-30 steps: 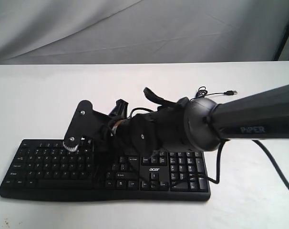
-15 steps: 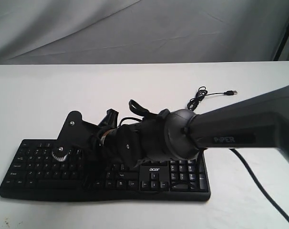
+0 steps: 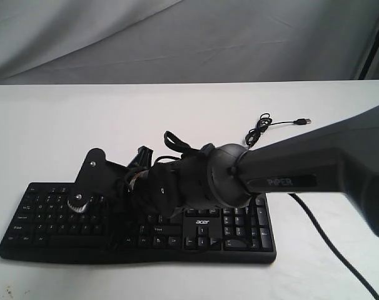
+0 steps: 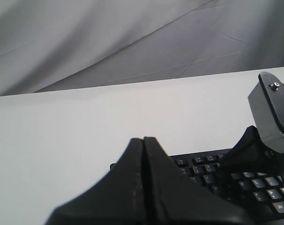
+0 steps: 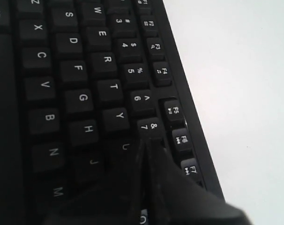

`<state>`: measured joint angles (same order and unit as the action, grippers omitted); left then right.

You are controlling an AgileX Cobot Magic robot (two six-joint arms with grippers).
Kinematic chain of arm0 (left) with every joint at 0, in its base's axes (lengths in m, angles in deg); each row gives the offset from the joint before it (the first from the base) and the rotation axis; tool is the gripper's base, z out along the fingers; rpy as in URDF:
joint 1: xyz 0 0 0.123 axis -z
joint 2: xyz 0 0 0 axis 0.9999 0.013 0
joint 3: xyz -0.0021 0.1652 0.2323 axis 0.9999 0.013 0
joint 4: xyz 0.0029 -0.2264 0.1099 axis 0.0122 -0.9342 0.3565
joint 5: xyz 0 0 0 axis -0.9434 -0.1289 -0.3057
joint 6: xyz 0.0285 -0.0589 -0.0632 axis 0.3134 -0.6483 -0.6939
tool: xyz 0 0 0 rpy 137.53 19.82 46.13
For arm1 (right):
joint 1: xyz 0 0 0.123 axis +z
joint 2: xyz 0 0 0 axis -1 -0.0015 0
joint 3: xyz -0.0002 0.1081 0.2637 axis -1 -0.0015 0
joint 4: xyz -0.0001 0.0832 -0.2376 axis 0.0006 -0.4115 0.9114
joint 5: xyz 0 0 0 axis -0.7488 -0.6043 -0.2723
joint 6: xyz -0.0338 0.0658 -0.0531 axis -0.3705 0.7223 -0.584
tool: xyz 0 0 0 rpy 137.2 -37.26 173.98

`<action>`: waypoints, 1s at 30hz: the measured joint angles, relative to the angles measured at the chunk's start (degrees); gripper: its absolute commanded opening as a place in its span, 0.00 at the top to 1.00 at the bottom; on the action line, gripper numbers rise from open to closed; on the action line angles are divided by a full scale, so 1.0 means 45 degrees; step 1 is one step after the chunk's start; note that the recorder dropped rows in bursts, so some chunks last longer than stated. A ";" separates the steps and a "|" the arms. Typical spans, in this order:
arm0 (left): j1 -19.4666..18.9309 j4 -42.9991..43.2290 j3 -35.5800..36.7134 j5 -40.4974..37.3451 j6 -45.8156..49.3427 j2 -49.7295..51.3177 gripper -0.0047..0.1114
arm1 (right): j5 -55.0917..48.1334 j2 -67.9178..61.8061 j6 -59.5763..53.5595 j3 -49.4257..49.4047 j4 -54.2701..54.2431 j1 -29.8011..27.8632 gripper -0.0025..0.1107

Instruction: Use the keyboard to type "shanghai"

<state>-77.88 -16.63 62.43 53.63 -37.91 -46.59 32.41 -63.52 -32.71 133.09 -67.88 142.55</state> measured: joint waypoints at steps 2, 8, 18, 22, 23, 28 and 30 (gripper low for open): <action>0.0000 0.0000 0.0000 0.0000 0.0000 0.0000 0.96 | 0.0000 0.0000 0.0000 0.0000 0.0000 0.0000 0.98; 0.0000 0.0000 0.0000 0.0000 0.0000 0.0000 0.96 | -0.0089 0.0000 0.0000 0.0000 0.0000 0.0000 0.98; 0.0000 0.0000 0.0000 0.0000 0.0000 0.0000 0.96 | -0.0337 0.0000 -0.0053 0.0000 0.0026 0.0000 0.98; 0.0000 0.0000 0.0000 0.0000 0.0000 0.0000 0.96 | -0.0363 0.0000 -0.0053 0.0000 0.0026 0.0000 0.98; 0.0000 0.0000 0.0000 0.0000 0.0000 0.0000 0.96 | -0.0385 0.0000 -0.0053 0.0000 0.0026 0.0000 0.98; 0.0000 0.0000 0.0000 0.0000 0.0000 0.0000 0.96 | -0.0483 0.0000 -0.0053 0.0000 0.0026 0.0000 0.98; 0.0000 0.0000 0.0000 0.0000 0.0000 0.0000 0.96 | -0.0483 0.0000 -0.0053 0.0000 0.0026 0.0000 0.98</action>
<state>-77.88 -16.63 62.43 53.63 -37.91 -46.59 30.23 -63.52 -32.95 133.09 -67.76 142.55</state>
